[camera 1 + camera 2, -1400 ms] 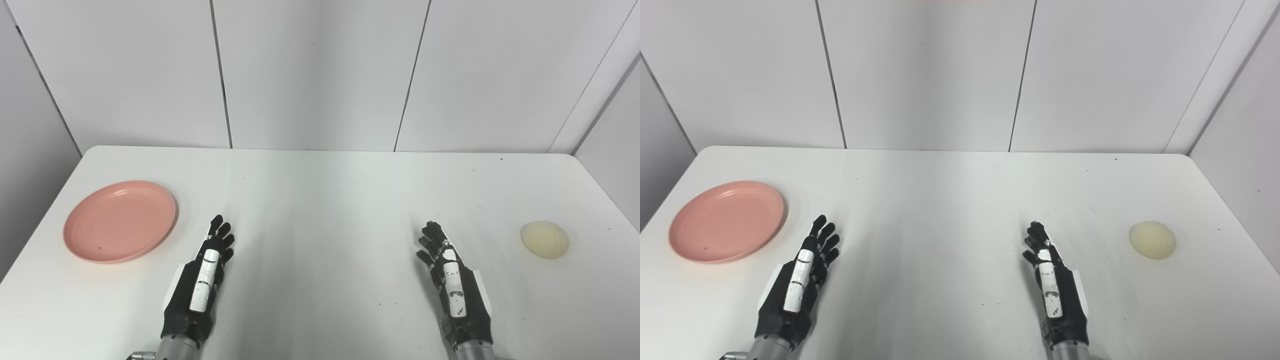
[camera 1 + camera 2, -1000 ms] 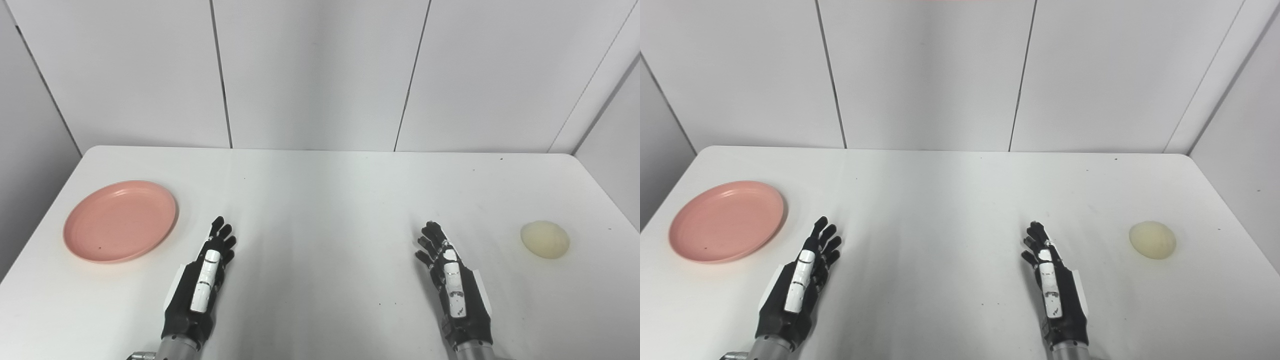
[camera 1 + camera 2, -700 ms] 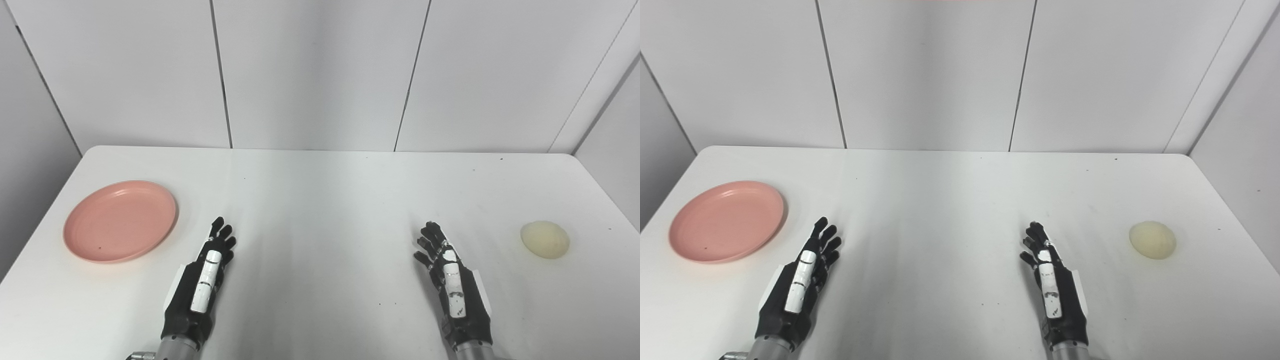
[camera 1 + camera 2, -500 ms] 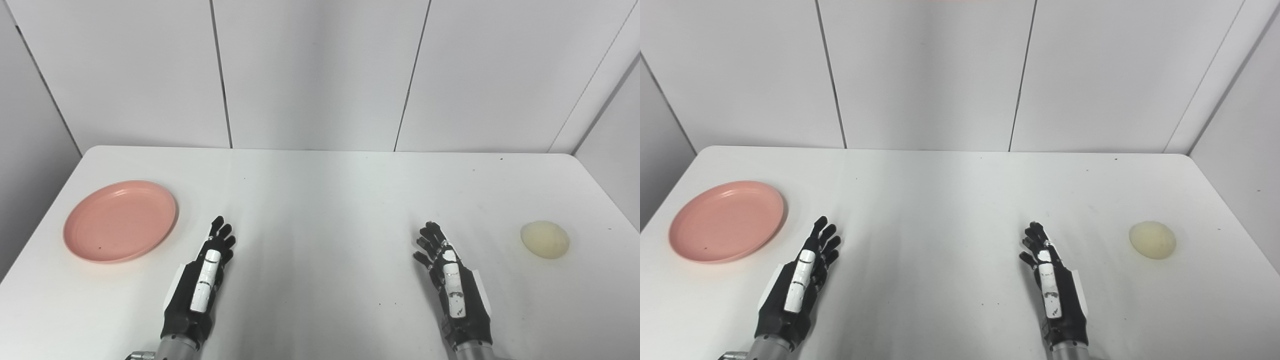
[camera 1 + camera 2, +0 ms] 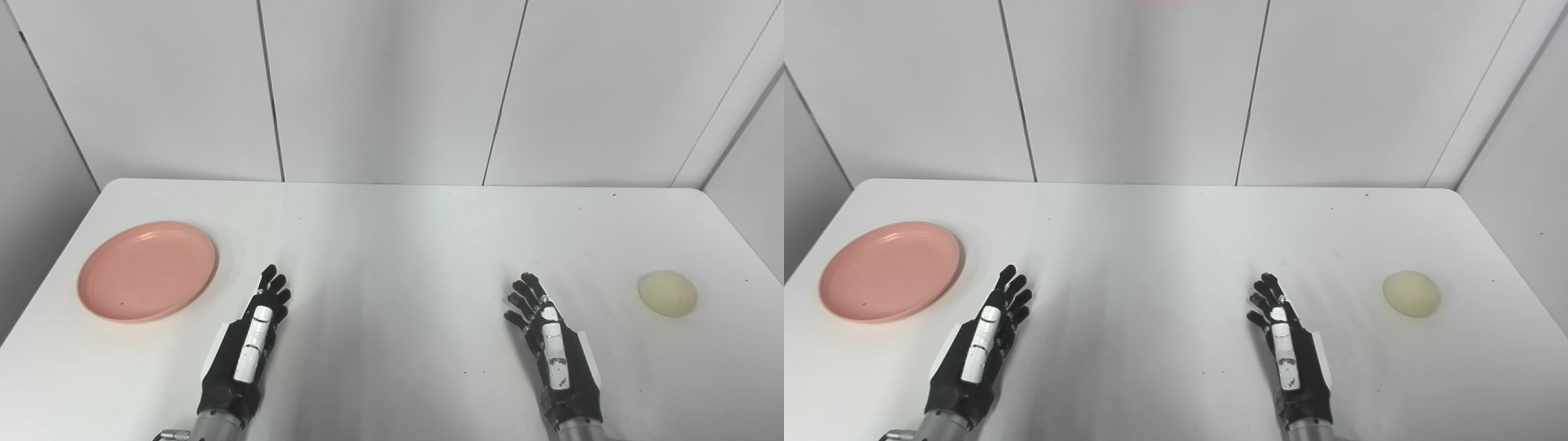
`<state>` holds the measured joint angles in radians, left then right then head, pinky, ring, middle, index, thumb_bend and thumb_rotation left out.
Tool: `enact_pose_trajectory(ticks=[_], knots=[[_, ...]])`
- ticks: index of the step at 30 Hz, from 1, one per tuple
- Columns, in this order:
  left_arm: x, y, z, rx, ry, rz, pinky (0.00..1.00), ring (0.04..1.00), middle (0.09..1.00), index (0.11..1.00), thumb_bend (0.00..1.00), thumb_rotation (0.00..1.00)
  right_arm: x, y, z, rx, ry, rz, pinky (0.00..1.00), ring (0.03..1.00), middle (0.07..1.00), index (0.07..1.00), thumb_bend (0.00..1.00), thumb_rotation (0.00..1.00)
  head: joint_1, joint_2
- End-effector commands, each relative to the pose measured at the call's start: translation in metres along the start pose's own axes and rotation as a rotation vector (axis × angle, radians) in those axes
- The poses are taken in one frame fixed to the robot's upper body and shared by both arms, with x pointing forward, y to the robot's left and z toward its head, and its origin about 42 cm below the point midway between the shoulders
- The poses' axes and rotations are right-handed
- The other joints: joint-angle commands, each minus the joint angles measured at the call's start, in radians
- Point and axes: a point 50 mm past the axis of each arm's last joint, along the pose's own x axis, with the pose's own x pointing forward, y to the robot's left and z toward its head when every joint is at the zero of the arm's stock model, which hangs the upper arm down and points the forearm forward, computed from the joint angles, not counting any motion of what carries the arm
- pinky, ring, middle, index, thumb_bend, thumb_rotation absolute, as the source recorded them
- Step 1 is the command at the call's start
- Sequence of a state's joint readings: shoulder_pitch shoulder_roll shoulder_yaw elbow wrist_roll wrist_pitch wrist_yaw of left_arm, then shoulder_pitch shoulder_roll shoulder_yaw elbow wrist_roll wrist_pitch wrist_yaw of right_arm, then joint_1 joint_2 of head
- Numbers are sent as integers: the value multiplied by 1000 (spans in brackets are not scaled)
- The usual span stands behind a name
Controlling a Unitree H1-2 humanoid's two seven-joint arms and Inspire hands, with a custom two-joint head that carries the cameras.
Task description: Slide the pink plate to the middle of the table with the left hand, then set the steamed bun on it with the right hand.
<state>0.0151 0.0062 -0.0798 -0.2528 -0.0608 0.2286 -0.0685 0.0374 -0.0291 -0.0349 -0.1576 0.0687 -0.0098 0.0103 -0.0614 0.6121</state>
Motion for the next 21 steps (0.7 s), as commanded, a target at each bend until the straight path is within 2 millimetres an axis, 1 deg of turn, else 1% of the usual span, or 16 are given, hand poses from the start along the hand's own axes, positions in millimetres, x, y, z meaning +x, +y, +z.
enact_pose_trajectory(ticks=[1,4,21], knots=[[7,0,16,8,-62,-17,997,981,994,1000,609,932,5,2,12,0,-51,14,850,889,906,911,807,1000,1,0],[7,-1,16,6,-60,-17,1000,985,999,1000,623,932,5,3,12,3,-48,14,842,887,902,912,809,1000,0,0],[7,-1,16,1,-56,-17,999,981,997,1000,616,927,5,1,11,13,-36,20,832,878,900,913,792,1000,0,0]])
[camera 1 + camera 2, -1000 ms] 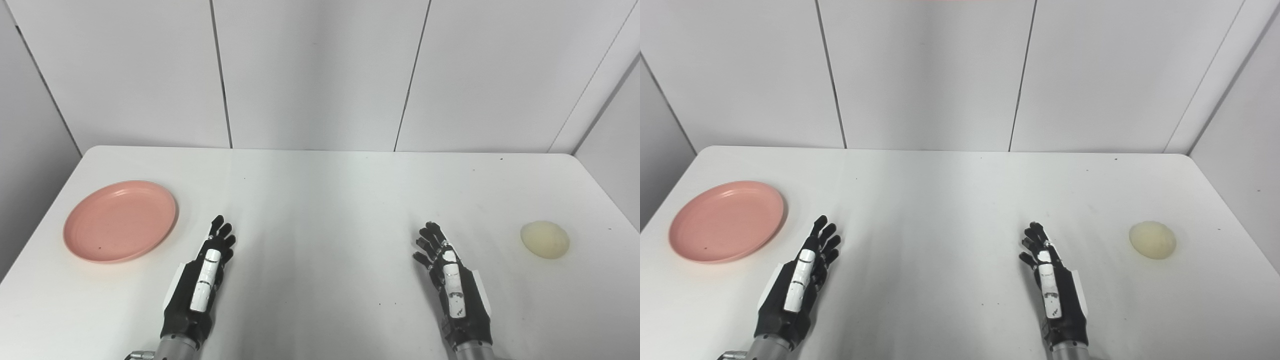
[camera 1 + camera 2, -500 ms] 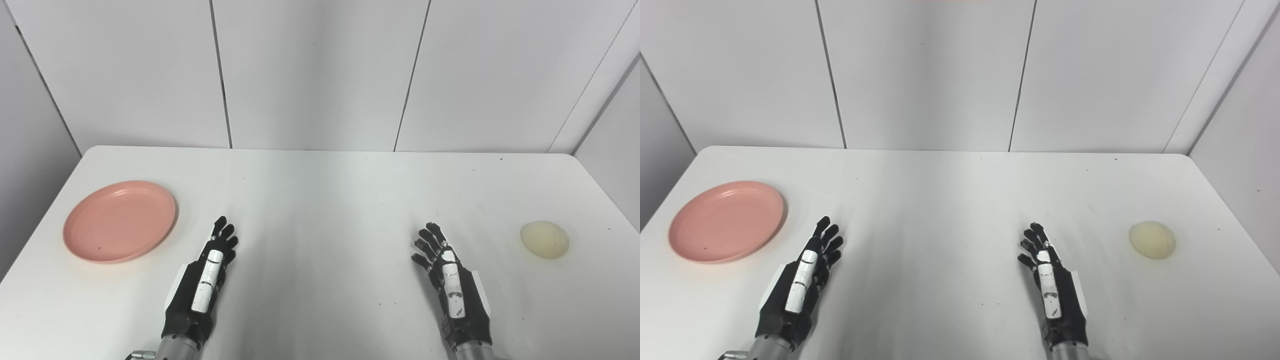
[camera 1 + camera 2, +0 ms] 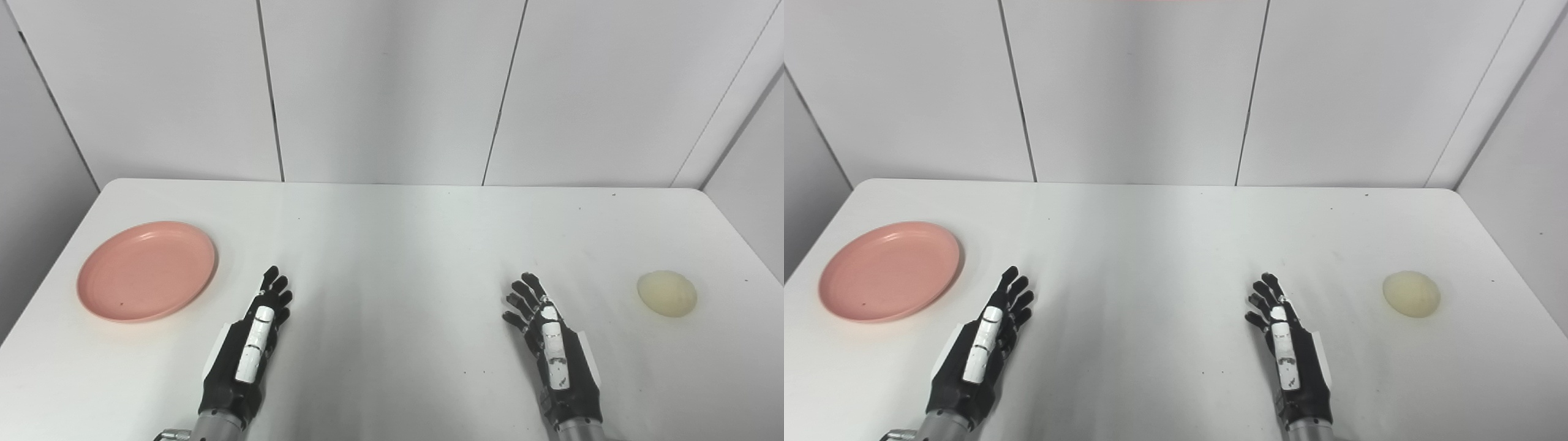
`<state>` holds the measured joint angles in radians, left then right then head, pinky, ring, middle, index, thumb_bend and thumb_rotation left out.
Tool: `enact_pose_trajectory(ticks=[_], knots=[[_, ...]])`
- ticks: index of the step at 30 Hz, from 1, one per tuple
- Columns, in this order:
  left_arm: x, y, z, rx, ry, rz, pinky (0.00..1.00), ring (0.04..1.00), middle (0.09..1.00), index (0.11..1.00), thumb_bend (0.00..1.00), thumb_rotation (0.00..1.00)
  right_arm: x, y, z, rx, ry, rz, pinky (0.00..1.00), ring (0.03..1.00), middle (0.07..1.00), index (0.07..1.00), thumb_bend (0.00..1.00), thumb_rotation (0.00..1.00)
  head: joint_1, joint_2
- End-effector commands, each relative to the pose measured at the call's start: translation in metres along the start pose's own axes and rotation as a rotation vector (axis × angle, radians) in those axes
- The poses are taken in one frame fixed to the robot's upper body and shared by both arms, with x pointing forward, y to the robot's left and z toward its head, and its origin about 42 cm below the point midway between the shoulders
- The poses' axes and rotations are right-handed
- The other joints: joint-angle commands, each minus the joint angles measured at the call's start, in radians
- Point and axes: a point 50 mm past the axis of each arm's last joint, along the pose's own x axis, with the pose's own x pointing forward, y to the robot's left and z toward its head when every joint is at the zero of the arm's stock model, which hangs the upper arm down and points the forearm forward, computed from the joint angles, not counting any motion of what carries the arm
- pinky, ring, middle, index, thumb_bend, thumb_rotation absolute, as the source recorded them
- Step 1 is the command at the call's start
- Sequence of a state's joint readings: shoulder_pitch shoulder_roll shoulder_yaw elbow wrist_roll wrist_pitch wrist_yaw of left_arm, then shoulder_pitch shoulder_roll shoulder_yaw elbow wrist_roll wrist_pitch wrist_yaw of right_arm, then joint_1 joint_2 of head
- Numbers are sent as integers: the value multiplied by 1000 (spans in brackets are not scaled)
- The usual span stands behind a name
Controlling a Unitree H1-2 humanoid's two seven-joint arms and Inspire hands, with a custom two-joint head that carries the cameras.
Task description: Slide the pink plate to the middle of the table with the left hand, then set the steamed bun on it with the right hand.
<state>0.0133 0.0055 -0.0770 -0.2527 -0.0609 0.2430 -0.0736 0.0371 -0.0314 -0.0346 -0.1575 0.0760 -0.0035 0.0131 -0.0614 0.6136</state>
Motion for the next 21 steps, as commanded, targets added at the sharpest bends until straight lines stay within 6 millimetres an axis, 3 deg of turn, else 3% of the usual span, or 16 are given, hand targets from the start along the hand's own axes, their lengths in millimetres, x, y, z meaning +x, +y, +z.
enact_pose_trajectory(ticks=[1,21], knots=[[6,-1,16,3,-68,-14,999,981,998,1000,617,927,5,2,12,9,-43,15,830,878,900,913,791,1000,0,-1],[6,-1,18,6,-65,-15,997,980,995,1000,617,931,5,3,13,27,-39,14,826,857,892,907,787,1000,-1,1]])
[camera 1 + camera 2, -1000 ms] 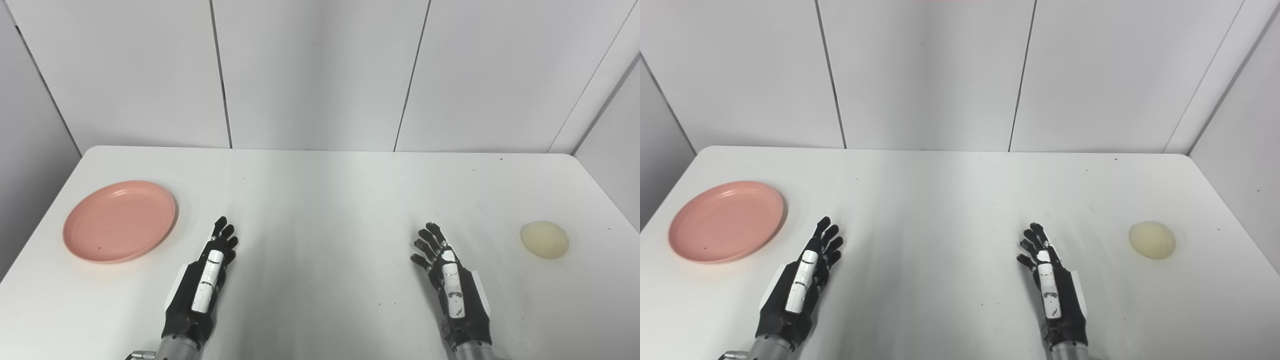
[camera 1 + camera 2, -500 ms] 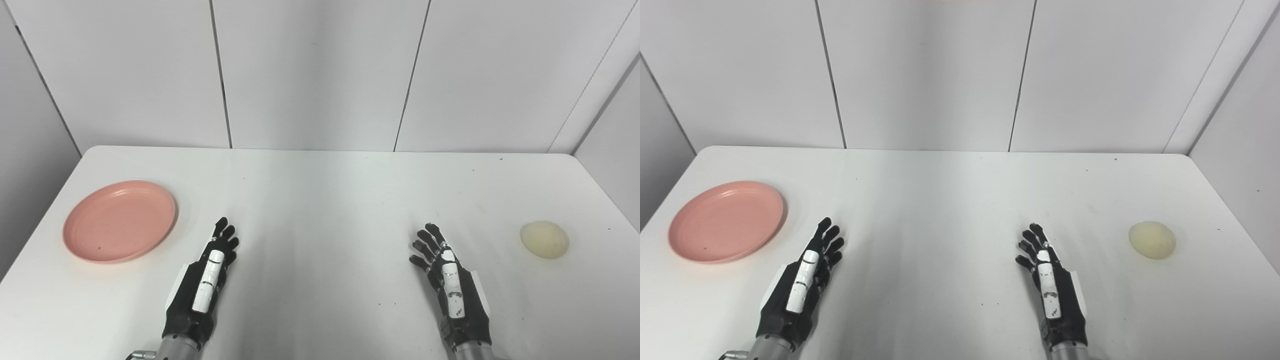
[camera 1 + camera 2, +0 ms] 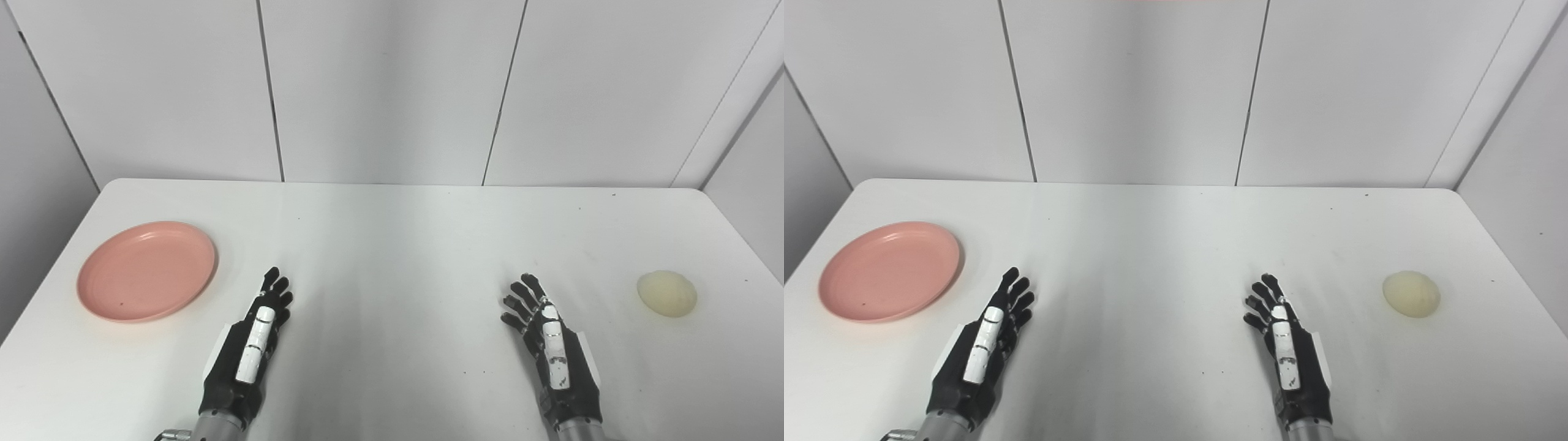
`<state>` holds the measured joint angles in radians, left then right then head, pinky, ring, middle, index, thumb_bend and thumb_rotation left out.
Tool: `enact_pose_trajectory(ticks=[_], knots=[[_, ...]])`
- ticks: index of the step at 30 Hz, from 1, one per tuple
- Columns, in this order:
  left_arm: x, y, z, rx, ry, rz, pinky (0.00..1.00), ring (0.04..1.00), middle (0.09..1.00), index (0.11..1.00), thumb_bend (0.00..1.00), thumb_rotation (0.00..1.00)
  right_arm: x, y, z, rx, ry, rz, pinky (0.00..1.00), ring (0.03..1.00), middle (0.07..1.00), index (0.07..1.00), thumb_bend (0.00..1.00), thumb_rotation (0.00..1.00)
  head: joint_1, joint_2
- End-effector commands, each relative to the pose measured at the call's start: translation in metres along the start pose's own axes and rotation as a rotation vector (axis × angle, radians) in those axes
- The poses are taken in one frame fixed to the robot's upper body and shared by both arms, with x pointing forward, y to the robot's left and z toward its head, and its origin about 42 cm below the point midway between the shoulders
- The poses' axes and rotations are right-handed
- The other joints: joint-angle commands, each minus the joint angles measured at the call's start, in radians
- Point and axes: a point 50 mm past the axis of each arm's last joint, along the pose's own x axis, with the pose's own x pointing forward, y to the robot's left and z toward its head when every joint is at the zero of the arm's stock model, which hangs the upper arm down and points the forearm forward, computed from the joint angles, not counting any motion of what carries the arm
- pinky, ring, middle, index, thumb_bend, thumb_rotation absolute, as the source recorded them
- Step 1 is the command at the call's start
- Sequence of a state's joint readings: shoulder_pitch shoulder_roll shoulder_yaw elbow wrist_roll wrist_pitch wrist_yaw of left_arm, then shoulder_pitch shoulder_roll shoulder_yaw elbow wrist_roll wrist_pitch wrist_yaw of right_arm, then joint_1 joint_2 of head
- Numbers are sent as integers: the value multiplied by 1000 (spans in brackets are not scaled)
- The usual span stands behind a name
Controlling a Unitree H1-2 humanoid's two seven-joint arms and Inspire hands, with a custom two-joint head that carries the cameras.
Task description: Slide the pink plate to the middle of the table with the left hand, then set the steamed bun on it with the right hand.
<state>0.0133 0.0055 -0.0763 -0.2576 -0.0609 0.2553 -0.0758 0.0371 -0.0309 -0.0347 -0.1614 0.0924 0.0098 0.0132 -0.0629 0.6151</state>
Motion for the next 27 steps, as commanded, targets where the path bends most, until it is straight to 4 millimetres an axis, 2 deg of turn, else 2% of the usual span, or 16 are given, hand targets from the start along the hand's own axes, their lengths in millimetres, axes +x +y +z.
enact_pose_trajectory(ticks=[1,27], knots=[[6,-1,18,7,-72,-13,996,979,994,1000,620,929,5,3,13,11,-48,14,828,856,891,904,788,1000,0,-1],[5,-2,20,-14,-65,-29,998,975,997,1000,625,900,4,3,14,11,-38,33,829,839,901,917,807,1000,-1,5]])
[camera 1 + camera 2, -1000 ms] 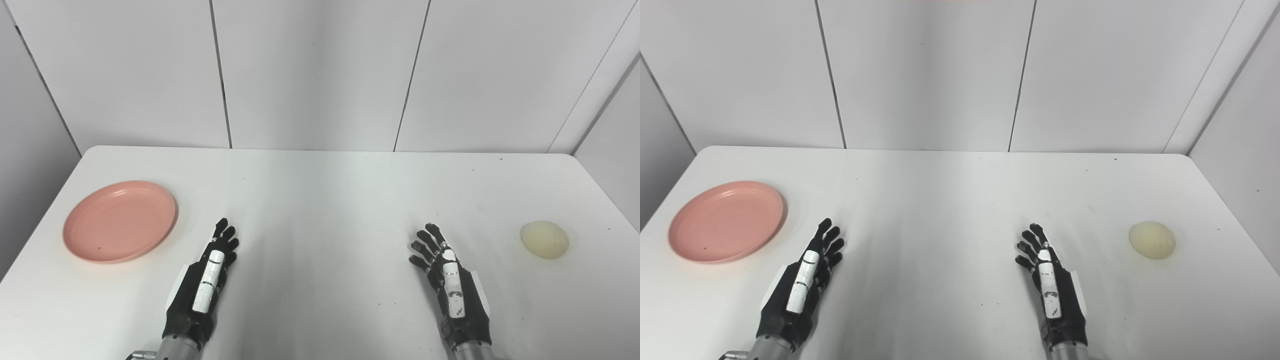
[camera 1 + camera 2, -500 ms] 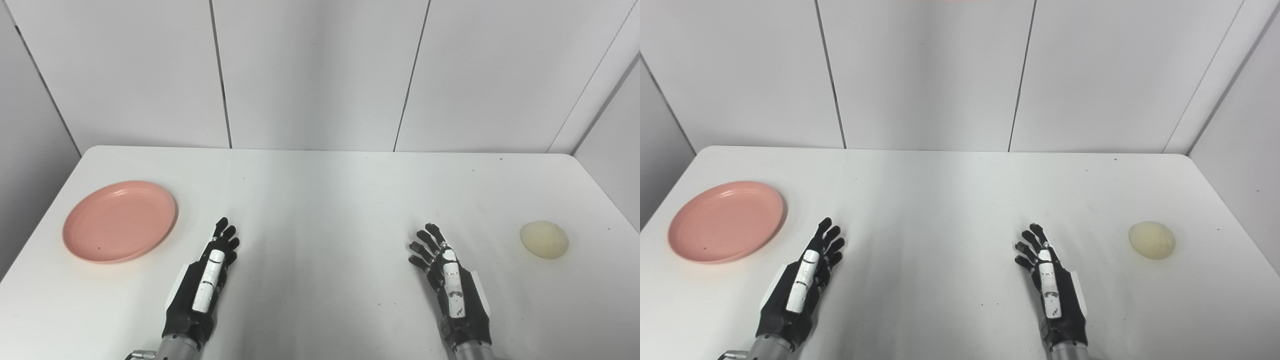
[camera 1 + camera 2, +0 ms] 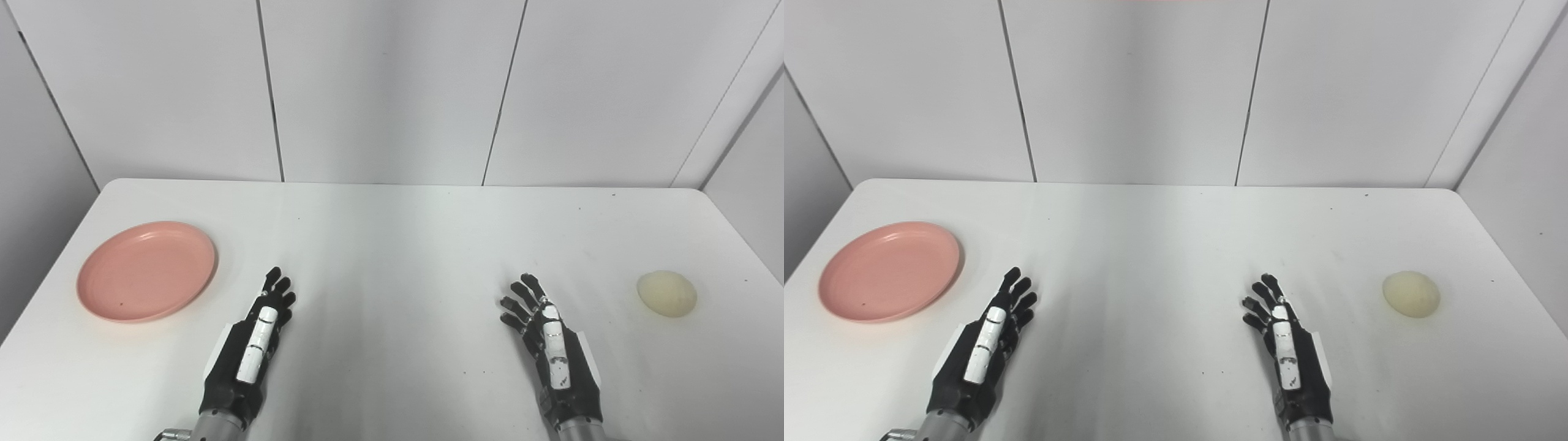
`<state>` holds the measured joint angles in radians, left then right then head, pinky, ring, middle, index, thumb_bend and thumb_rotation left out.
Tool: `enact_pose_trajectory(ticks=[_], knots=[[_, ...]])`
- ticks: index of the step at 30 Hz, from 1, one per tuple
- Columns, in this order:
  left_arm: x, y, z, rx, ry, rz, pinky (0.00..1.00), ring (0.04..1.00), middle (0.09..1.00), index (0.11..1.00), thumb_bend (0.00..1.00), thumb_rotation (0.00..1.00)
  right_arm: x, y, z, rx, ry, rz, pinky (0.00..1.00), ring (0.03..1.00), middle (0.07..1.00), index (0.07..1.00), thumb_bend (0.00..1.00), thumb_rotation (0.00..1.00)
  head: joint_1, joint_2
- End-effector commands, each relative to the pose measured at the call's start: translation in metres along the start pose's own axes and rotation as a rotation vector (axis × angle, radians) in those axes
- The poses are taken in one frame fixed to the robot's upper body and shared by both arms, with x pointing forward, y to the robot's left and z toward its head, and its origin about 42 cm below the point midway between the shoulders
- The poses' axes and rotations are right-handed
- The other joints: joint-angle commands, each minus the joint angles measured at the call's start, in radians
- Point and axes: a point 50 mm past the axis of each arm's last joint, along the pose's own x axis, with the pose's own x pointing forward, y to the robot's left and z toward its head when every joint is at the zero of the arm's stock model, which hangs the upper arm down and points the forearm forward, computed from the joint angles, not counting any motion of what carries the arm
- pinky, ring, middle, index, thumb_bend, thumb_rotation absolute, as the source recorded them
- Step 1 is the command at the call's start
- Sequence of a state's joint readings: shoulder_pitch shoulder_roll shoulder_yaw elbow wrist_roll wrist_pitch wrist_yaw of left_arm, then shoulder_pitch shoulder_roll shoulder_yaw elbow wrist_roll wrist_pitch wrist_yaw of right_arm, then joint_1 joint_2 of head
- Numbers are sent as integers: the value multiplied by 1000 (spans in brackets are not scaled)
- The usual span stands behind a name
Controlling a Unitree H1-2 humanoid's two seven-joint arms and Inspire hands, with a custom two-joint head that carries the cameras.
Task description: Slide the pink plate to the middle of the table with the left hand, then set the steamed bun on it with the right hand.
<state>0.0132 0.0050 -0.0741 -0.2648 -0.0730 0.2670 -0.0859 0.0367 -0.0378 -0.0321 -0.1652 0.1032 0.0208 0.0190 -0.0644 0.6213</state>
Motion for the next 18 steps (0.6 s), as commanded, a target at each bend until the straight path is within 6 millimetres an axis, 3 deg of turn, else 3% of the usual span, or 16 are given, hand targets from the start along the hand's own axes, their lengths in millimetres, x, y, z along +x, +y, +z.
enact_pose_trajectory(ticks=[1,18], knots=[[5,-2,18,0,-67,-18,997,975,997,1000,623,899,4,3,13,5,-45,25,828,839,903,918,809,1000,0,-1],[5,-1,19,10,-58,-24,990,963,987,1000,614,912,4,5,16,6,-42,41,831,834,896,917,799,1000,0,2]])
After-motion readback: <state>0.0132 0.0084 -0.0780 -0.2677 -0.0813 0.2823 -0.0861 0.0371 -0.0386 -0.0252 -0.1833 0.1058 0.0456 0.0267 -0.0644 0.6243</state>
